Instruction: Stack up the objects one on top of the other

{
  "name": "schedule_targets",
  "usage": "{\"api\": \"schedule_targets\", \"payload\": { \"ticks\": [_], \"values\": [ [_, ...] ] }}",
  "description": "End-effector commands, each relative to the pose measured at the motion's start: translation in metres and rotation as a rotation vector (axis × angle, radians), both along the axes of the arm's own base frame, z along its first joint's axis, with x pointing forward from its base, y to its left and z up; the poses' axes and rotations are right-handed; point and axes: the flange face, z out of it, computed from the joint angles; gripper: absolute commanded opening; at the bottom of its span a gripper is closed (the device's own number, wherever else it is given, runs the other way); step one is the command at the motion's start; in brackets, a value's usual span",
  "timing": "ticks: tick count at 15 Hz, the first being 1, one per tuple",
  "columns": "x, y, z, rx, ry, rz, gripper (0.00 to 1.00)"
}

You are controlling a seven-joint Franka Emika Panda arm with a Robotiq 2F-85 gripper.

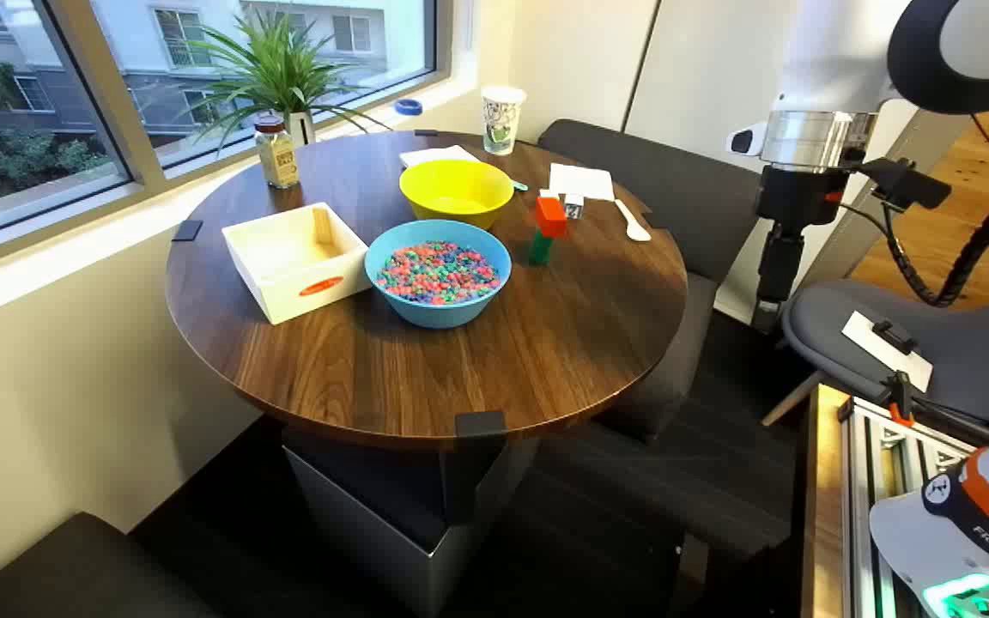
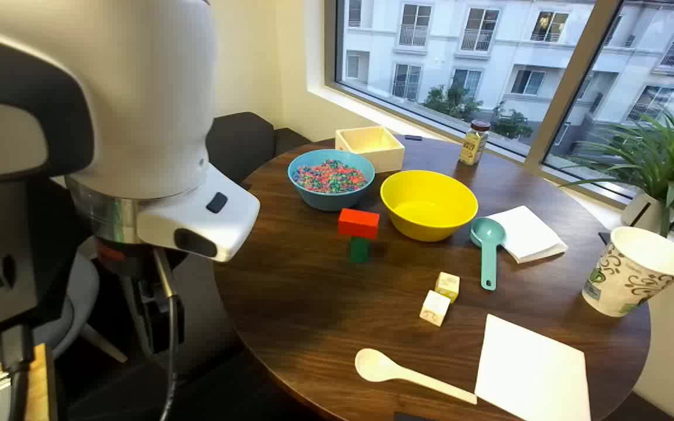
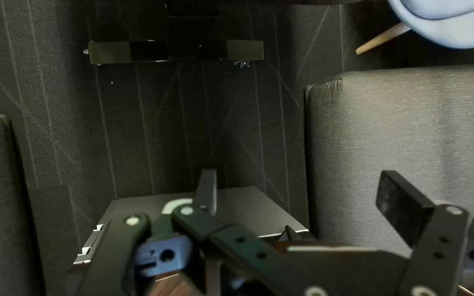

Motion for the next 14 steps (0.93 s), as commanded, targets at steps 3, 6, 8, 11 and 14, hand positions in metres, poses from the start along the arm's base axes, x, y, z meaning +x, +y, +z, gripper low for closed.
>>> {"api": "schedule_targets", "payload": {
  "ticks": [3,6,8,11,14],
  "values": [
    [0.0,0.0,0.0,0.0,0.001,0.0,1.0],
    [0.0,0.0,0.0,0.0,0.001,0.0,1.0],
    [0.006,-0.008,0.004,0.002,-0.016,-0.061,1.0],
    [0.027,-0.021,0.025,-0.048,-0.082,-0.109,1.0],
    [0.057,-0.028,0.047,-0.088,-0.15,-0.148,1.0]
  ]
}}
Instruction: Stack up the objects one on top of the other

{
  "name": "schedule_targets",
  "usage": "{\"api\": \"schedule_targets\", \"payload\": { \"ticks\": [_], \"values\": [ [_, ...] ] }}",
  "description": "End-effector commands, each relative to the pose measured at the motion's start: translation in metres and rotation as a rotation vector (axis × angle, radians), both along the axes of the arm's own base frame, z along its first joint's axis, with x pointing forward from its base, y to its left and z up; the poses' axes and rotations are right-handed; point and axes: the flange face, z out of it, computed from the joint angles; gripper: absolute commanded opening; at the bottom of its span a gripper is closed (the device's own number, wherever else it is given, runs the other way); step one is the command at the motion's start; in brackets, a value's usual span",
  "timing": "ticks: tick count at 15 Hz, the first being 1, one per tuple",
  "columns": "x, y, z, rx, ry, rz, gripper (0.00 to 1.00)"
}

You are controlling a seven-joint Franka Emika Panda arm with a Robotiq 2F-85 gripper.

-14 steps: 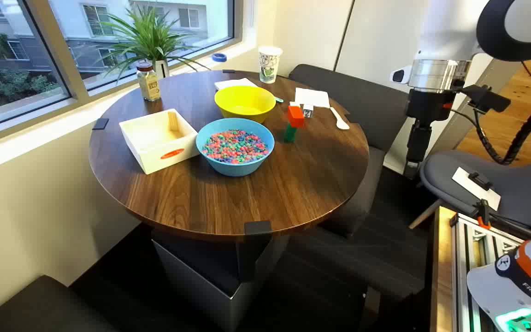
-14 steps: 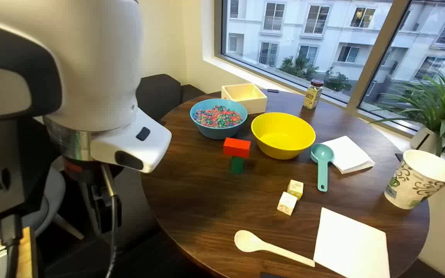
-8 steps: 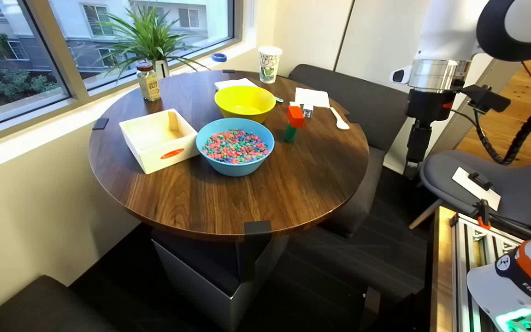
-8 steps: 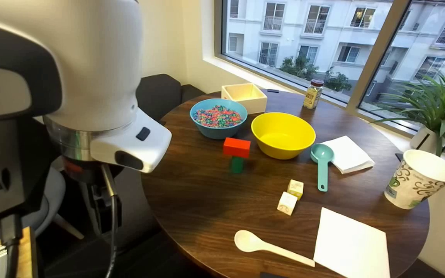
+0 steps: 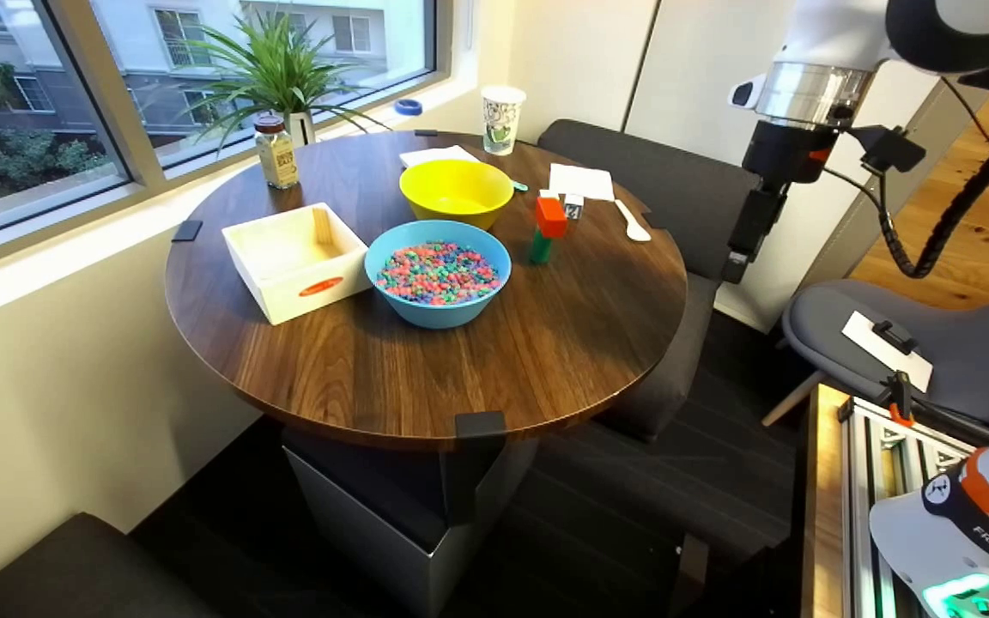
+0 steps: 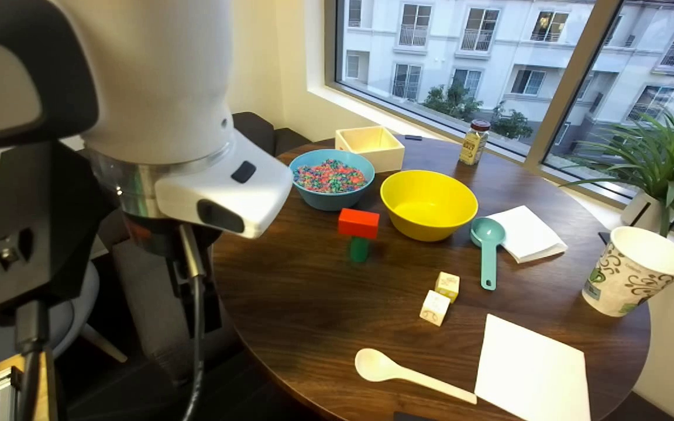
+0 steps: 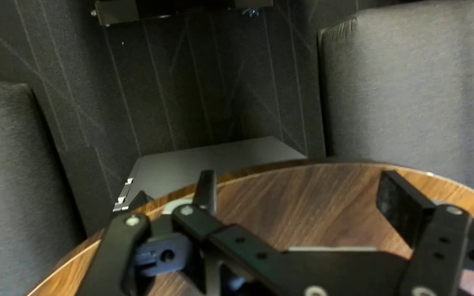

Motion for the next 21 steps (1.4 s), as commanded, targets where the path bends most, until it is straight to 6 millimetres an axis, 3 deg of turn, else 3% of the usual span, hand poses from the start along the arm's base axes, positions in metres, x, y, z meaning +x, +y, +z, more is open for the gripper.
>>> {"api": "schedule_targets", "payload": {
  "ticks": [1,5,8,9,12,18,21],
  "values": [
    [0.044,-0.004,0.021,-0.049,-0.048,-0.074,1.0],
    [0.09,0.002,0.03,-0.063,-0.033,-0.207,1.0],
    [0.115,0.009,0.026,-0.068,0.014,-0.274,1.0],
    [0.096,0.006,0.032,-0.06,-0.035,-0.24,1.0],
    [0.114,0.008,0.024,-0.066,-0.013,-0.258,1.0],
    [0.117,0.007,0.025,-0.066,-0.013,-0.265,1.0],
    [0.127,-0.007,0.033,-0.072,0.002,-0.312,1.0]
  ]
}}
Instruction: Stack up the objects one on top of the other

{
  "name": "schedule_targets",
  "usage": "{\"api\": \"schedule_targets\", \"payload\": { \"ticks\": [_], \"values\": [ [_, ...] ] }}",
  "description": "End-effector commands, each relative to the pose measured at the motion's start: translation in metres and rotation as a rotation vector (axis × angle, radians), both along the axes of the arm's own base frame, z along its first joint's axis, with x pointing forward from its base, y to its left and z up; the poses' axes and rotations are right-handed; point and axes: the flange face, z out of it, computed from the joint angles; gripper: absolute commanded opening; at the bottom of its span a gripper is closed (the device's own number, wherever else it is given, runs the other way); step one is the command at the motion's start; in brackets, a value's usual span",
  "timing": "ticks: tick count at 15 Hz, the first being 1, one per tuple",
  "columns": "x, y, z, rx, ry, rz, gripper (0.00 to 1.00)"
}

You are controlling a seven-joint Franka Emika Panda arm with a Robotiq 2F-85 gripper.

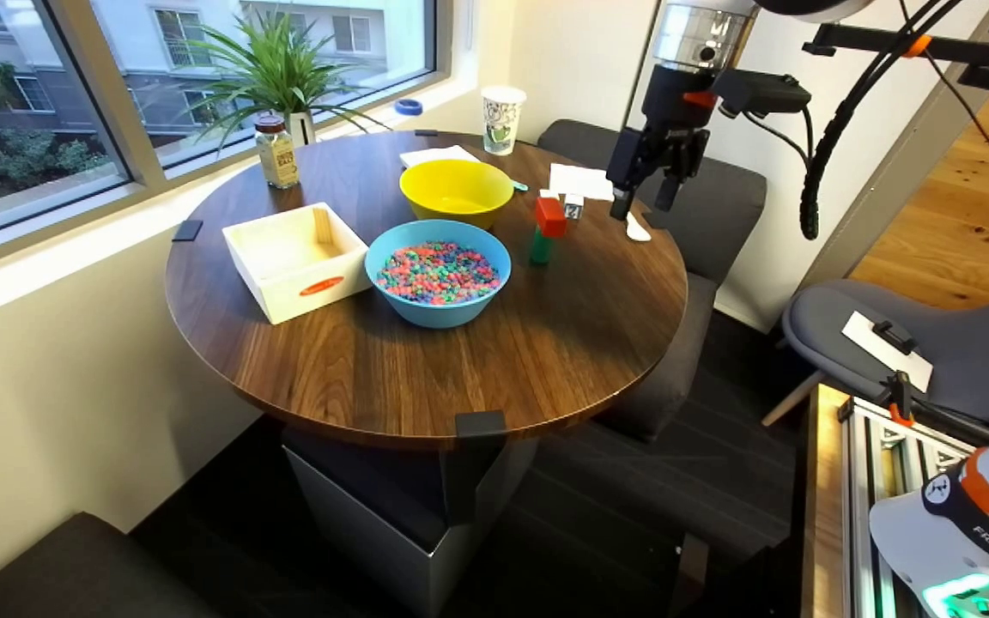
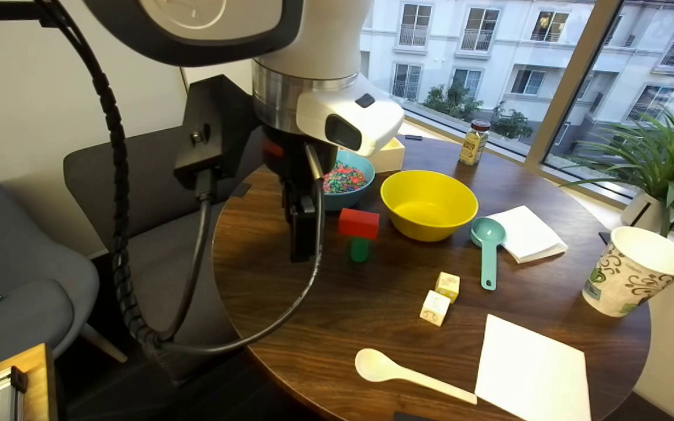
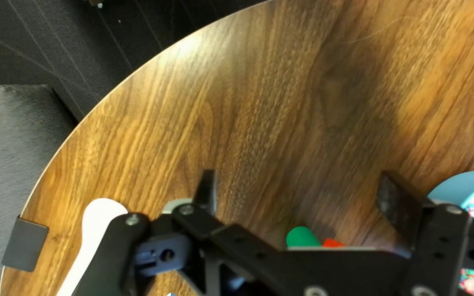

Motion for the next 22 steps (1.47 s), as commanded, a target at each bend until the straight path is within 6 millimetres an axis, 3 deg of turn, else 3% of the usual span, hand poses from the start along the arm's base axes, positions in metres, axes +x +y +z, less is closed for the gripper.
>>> {"api": "schedule_targets", "payload": {
  "ticks": [1,5,10,17,22],
  "values": [
    [0.012,-0.017,0.009,-0.02,0.019,-0.054,1.0],
    [0.026,-0.034,0.017,-0.046,0.032,-0.108,1.0],
    [0.051,-0.045,0.011,-0.038,0.075,-0.144,1.0],
    [0.094,-0.048,-0.002,0.017,0.066,-0.16,1.0],
    [0.116,-0.039,-0.012,0.091,0.061,-0.195,1.0]
  ]
}}
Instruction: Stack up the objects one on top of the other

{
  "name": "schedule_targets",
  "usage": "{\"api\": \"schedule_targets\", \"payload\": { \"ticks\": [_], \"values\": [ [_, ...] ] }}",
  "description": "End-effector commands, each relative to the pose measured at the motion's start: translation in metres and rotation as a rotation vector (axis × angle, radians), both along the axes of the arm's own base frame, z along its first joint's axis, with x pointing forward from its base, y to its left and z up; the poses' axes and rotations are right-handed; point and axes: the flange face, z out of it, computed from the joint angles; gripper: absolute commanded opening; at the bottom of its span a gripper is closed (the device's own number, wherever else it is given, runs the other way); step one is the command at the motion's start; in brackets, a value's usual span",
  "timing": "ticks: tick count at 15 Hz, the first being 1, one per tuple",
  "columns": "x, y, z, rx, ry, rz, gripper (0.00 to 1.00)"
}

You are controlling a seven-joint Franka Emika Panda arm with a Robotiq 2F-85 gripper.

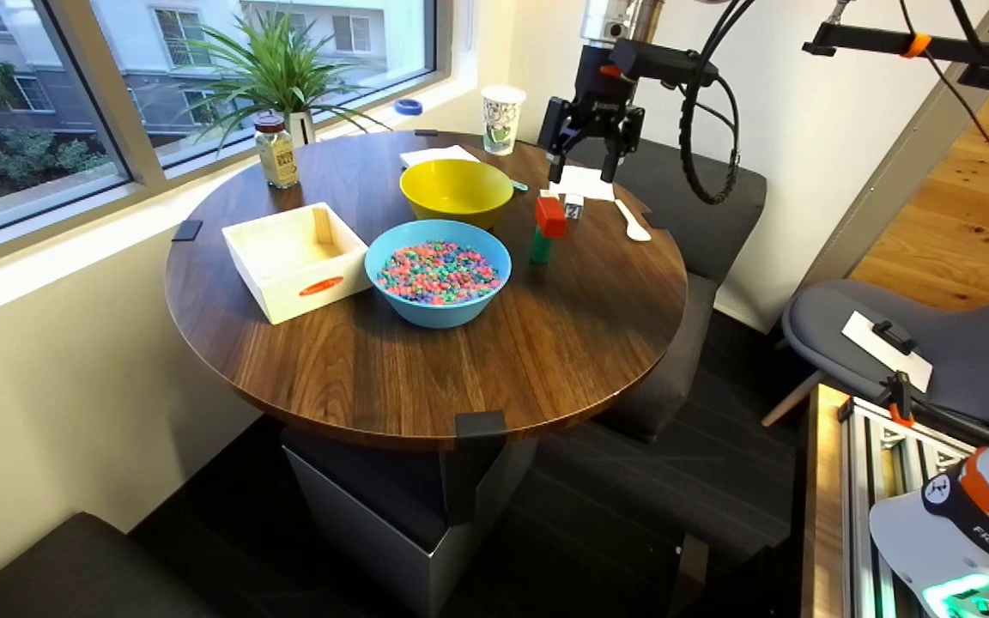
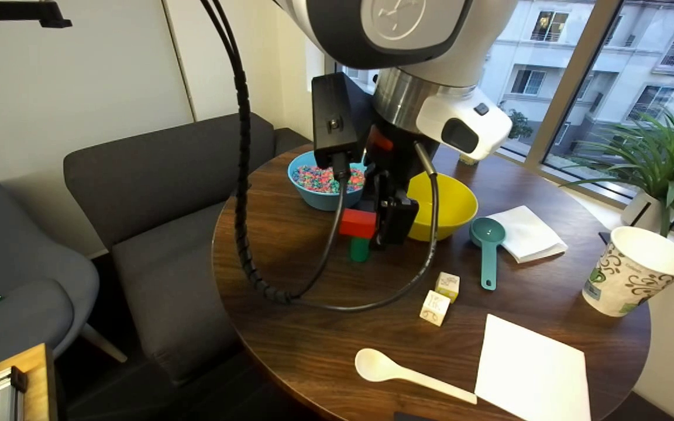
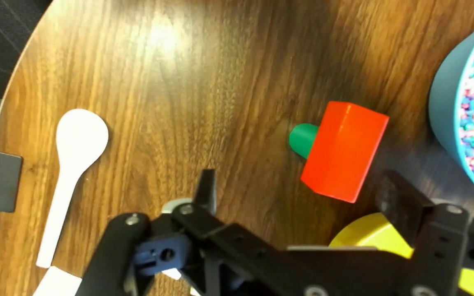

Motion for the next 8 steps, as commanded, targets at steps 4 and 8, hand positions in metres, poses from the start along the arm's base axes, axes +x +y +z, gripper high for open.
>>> {"api": "schedule_targets", "payload": {
  "ticks": [4,8],
  "values": [
    [0.024,0.006,-0.016,0.077,0.04,-0.05,1.0],
    [0.033,0.008,-0.024,0.109,0.058,-0.057,1.0]
  ]
}}
